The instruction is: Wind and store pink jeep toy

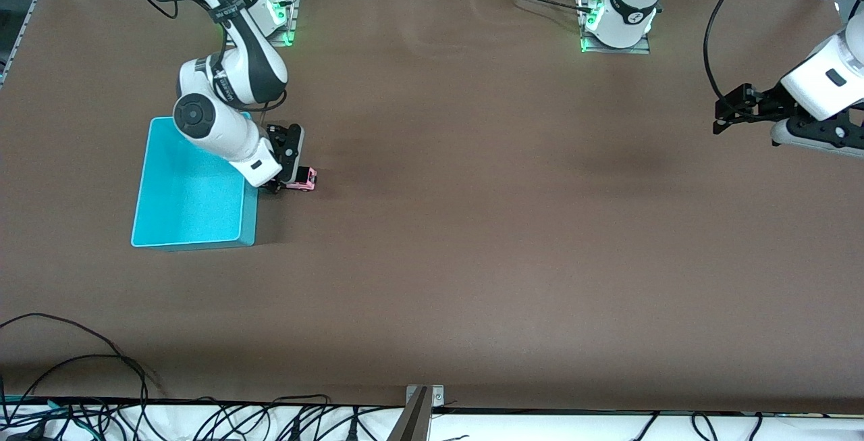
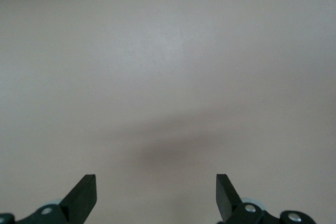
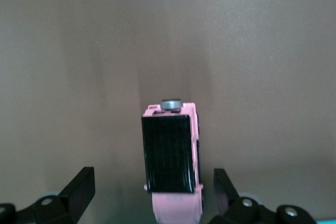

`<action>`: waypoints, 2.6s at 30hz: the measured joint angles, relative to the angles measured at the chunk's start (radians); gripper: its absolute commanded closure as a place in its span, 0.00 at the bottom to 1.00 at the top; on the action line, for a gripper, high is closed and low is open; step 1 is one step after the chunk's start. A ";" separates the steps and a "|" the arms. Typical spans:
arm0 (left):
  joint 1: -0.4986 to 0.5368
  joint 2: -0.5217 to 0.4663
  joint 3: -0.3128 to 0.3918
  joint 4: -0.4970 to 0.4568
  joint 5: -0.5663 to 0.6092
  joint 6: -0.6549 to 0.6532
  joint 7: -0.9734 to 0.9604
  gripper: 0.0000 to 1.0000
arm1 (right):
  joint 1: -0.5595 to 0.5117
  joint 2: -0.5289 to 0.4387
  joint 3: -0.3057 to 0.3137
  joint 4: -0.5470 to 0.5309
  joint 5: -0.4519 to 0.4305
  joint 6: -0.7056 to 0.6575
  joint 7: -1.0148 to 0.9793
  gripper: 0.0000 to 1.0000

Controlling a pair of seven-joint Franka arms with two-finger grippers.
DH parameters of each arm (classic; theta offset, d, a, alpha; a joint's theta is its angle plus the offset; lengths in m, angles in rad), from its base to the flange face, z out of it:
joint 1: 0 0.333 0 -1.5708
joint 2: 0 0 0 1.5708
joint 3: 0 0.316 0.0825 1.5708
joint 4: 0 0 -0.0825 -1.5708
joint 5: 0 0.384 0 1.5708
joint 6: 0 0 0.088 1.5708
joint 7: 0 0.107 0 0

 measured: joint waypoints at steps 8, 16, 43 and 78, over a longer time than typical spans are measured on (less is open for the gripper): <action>0.010 0.000 0.002 0.025 0.000 -0.001 0.000 0.00 | 0.004 0.036 0.002 -0.042 0.000 0.119 -0.011 0.01; 0.035 0.000 0.010 0.030 0.000 -0.001 -0.001 0.00 | 0.004 0.101 0.002 -0.042 0.000 0.204 -0.073 0.63; 0.037 0.005 0.009 0.062 0.000 -0.001 -0.002 0.00 | 0.000 0.058 -0.002 0.190 0.000 -0.139 -0.116 0.81; 0.037 0.005 0.010 0.071 0.000 -0.001 -0.002 0.00 | -0.030 0.004 -0.363 0.265 0.059 -0.586 -0.586 0.79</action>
